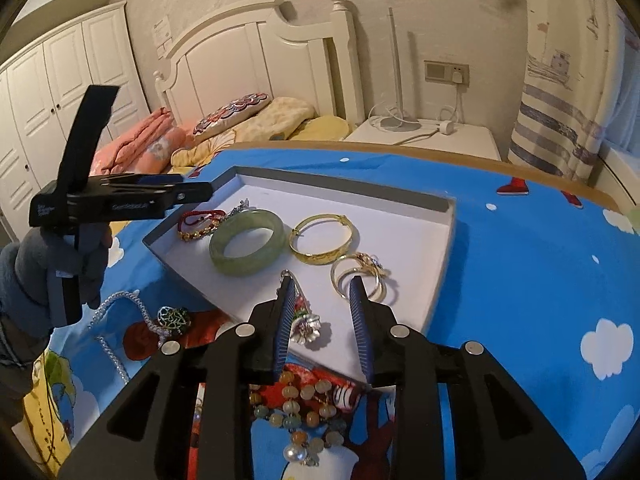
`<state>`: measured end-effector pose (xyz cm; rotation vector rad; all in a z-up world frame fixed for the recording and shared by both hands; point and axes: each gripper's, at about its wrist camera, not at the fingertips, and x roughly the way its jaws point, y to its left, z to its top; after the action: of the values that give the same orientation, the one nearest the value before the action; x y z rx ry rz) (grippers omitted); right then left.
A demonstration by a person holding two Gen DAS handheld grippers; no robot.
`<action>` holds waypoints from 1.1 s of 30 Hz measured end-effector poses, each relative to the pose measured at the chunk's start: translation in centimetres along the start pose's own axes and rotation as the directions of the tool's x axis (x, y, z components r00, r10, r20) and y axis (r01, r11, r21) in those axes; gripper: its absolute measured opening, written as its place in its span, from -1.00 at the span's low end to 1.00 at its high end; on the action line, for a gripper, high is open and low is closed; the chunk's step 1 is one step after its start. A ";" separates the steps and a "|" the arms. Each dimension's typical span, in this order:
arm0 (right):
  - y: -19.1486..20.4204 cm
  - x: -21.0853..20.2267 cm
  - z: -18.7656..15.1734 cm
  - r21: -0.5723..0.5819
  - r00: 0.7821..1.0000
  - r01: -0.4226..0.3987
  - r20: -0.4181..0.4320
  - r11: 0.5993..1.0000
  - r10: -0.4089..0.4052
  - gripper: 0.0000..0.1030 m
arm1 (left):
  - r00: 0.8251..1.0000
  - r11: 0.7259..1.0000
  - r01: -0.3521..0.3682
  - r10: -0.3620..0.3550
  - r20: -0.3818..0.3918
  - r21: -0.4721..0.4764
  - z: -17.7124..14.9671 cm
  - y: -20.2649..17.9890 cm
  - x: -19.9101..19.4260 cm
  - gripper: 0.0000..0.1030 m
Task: Organize jewelry
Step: 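Carry the pendant and brooch into the gray box and open both tools, then move the right tool back to the pile and grasp a gold ring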
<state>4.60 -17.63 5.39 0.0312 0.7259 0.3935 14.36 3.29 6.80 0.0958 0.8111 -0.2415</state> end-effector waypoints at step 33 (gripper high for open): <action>2.0 -6.7 -8.5 -0.091 0.995 -0.011 -0.102 0.996 0.002 0.11 | 0.993 0.991 0.114 -0.116 0.019 0.070 -13.0 -6.2 -9.7 0.95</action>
<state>-6.17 -19.10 3.66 -0.0727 0.8074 0.4367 -2.78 1.34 4.95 0.1109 0.7868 -0.3791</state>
